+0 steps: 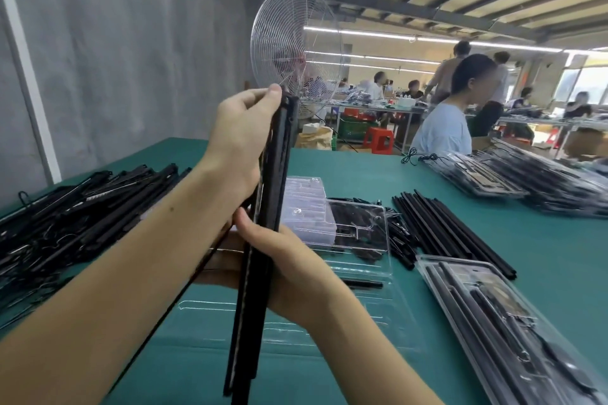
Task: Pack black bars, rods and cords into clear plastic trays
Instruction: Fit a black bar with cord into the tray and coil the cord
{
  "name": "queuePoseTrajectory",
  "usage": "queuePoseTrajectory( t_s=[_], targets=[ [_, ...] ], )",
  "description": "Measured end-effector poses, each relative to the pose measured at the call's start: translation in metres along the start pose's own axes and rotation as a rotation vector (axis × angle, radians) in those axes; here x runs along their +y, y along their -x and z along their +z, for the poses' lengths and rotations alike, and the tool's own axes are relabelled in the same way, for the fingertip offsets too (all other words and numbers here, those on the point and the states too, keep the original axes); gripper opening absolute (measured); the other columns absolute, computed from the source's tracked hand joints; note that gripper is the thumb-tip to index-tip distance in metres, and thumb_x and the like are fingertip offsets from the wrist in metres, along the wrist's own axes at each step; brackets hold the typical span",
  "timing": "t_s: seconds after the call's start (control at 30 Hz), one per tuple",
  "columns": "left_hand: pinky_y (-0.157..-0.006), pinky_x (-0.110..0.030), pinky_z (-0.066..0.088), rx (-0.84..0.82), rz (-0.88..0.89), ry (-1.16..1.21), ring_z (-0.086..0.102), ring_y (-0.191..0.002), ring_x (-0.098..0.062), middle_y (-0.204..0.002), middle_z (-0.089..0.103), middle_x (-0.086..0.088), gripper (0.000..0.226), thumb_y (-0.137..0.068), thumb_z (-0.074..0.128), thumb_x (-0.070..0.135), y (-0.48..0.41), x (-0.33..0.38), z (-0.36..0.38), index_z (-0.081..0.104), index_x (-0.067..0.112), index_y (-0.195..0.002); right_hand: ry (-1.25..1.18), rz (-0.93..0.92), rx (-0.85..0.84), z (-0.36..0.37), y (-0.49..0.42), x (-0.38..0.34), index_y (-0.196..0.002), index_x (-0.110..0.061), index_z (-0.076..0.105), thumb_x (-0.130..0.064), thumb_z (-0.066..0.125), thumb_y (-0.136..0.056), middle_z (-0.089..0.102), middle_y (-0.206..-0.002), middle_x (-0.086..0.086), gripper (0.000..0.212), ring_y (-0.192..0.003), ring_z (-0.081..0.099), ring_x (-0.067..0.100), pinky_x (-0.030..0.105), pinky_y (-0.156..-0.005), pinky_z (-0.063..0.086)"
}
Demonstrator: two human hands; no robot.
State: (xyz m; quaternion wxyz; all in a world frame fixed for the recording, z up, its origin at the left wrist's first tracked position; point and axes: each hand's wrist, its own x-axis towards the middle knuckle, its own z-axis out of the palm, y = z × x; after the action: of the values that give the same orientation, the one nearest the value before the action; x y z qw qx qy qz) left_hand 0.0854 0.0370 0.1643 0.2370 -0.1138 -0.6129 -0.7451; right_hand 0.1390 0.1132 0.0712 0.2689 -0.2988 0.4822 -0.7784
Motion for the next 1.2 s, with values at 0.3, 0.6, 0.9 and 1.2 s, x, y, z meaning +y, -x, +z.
queuePoseTrajectory(
  t_s=[0.3, 0.6, 0.9, 1.2],
  targets=[
    [-0.061, -0.029, 0.052, -0.676, -0.628, -0.721, 0.069, -0.068, -0.018, -0.086, 0.074, -0.001, 0.083, -0.056, 0.025, 0.085, 0.046, -0.034, -0.095, 0.064, 0.026, -0.100, -0.435, -0.438, 0.598, -0.064, 0.014, -0.057, -0.077, -0.011, 0.055, -0.027, 0.051, -0.092, 0.064, -0.063, -0.001, 0.022, -0.060, 0.066, 0.011, 0.028, -0.067, 0.055],
    [-0.045, -0.019, 0.038, -0.914, -0.489, -1.002, 0.038, -0.034, -0.005, -0.039, 0.042, 0.009, 0.043, -0.098, 0.035, 0.045, 0.068, -0.033, -0.067, 0.055, 0.016, -0.073, -0.326, -0.614, 0.810, -0.092, 0.034, -0.069, -0.088, -0.012, 0.057, -0.025, 0.050, -0.096, 0.066, -0.061, 0.001, 0.016, -0.058, 0.067, 0.014, 0.025, -0.056, 0.055],
    [-0.035, -0.013, 0.013, -0.495, 0.062, -0.308, 0.016, -0.028, -0.008, -0.033, 0.026, 0.007, 0.038, -0.102, 0.034, 0.018, 0.015, 0.052, -0.017, 0.038, 0.011, -0.065, 0.185, -0.078, 0.538, -0.086, 0.041, -0.064, -0.105, -0.008, 0.061, -0.026, 0.065, -0.082, 0.073, -0.092, 0.007, 0.029, -0.044, 0.051, 0.009, 0.020, -0.043, 0.044],
    [-0.030, -0.018, 0.022, -0.332, 0.201, 0.309, 0.027, -0.028, -0.005, -0.039, 0.034, 0.004, 0.034, -0.100, 0.029, 0.004, 0.020, 0.059, 0.067, 0.038, 0.007, -0.068, 0.101, -0.059, -0.009, -0.006, 0.003, -0.010, -0.069, 0.001, 0.056, 0.004, 0.049, -0.076, 0.050, -0.051, 0.003, 0.010, -0.041, 0.048, 0.010, 0.018, -0.046, 0.043]
  ],
)
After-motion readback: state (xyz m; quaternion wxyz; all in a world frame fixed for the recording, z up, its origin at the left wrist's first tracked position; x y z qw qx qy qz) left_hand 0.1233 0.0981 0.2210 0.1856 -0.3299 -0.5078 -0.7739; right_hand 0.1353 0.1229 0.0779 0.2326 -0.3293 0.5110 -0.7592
